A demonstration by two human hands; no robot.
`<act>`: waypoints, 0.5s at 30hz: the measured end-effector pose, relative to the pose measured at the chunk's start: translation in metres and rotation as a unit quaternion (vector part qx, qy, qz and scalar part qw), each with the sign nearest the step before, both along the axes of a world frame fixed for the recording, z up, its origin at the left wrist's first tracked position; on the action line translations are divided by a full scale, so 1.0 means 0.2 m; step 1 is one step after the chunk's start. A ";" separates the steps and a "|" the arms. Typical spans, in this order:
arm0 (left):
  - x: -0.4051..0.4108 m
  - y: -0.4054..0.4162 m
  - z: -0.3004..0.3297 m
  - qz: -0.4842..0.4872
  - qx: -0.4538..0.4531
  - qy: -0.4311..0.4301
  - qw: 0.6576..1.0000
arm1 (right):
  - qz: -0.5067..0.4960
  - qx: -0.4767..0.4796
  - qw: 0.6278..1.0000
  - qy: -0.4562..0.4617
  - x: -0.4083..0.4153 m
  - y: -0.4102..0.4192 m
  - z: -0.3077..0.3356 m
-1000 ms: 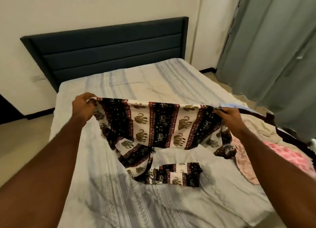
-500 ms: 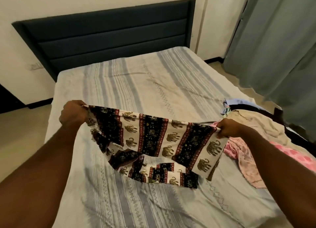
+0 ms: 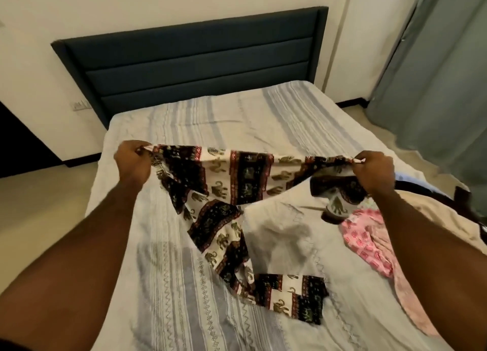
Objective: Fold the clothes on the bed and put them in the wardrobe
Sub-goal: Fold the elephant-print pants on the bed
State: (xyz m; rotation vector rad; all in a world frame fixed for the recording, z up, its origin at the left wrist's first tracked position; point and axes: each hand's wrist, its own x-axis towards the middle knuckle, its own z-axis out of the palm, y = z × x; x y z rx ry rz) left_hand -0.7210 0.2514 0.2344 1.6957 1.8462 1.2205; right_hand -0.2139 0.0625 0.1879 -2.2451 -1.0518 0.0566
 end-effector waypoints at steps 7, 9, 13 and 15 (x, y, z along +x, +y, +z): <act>-0.40 -0.17 -0.37 -0.032 -0.023 0.039 0.998 | 0.068 -0.141 0.981 -0.114 -0.15 -0.32 -0.12; -0.49 -0.33 -0.56 -0.050 -0.026 0.046 0.997 | 0.105 -0.160 0.970 -0.147 -0.24 -0.43 -0.27; -0.69 -0.66 -1.07 -0.092 -0.056 0.105 0.989 | 0.166 -0.213 0.955 -0.122 -0.41 -0.69 -0.69; -0.77 -0.87 -1.31 -0.111 -0.095 0.157 0.977 | 0.206 -0.256 0.939 -0.104 -0.48 -0.85 -0.95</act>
